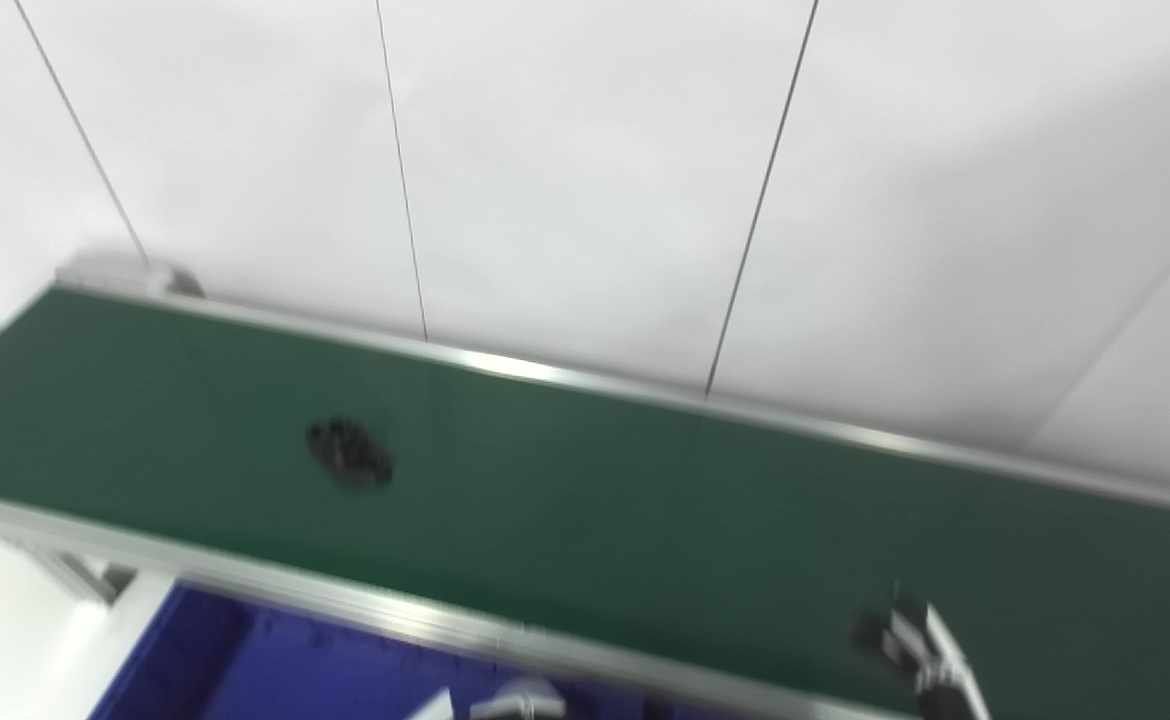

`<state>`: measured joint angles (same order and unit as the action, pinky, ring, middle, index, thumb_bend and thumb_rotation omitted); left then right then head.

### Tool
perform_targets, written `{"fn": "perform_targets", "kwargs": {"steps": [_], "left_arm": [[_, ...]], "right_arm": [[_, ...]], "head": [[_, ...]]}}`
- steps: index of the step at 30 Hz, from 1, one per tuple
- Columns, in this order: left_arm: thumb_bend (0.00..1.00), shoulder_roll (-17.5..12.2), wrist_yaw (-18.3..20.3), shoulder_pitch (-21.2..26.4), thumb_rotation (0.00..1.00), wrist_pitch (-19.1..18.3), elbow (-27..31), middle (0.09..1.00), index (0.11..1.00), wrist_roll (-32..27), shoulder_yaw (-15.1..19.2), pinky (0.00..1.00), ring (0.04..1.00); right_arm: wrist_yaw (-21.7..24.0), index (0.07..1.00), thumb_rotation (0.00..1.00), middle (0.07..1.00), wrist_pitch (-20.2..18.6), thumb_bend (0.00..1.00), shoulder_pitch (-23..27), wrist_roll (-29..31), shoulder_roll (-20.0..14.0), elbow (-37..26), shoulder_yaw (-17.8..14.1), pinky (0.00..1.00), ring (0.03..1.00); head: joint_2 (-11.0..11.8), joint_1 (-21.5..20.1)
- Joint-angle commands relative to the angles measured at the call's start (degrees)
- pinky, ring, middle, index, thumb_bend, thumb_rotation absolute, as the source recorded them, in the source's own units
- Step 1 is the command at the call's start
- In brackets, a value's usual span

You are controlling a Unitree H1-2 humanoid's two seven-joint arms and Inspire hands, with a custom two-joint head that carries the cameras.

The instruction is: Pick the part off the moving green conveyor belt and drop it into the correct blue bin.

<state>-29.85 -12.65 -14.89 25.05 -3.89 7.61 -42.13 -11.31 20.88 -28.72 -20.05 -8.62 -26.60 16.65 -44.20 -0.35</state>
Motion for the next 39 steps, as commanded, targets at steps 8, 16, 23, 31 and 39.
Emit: {"fn": "perform_targets", "kwargs": {"steps": [8, 16, 23, 31, 39], "left_arm": [[0.92, 1.2, 10.2, -2.8, 0.24, 1.8, 6.0, 0.879, 0.849, -2.9, 6.0, 0.83, 0.860], [0.92, 4.6, 16.9, -3.3, 0.22, 1.8, 6.8, 0.855, 0.829, -3.3, 11.6, 0.81, 0.835], [0.92, 6.8, 20.5, -3.0, 0.20, 1.8, 4.6, 0.850, 0.825, -2.7, 14.5, 0.79, 0.828], [0.91, 8.4, 22.9, -2.6, 0.20, 1.9, 2.9, 0.860, 0.832, -2.0, 15.9, 0.81, 0.842], [0.91, 9.4, 23.4, -2.9, 0.21, 1.8, 2.3, 0.859, 0.831, -1.8, 17.4, 0.81, 0.840]], "right_arm": [[8.2, 0.855, 0.36, 0.767, -9.1, 0.77, 7.6, 1.5, 1.0, -8.8, -4.9, 0.69, 0.713], [15.5, 0.866, 0.39, 0.777, -22.9, 0.80, 18.3, -2.4, 1.8, -11.8, -7.5, 0.62, 0.706], [19.3, 0.863, 0.38, 0.778, -28.5, 0.82, 24.8, -6.1, 2.1, -8.6, -6.9, 0.63, 0.722], [22.0, 0.850, 0.34, 0.763, -31.5, 0.84, 30.5, -8.9, 3.6, -4.1, -4.5, 0.62, 0.713], [21.2, 0.853, 0.37, 0.765, -31.4, 0.83, 32.9, -11.2, 4.7, -1.6, -3.9, 0.64, 0.732]], "head": [[-5.4, -1.6], [-7.3, -2.5], [-4.7, -2.8], [-3.7, -3.3], [-2.9, -4.3]]}}
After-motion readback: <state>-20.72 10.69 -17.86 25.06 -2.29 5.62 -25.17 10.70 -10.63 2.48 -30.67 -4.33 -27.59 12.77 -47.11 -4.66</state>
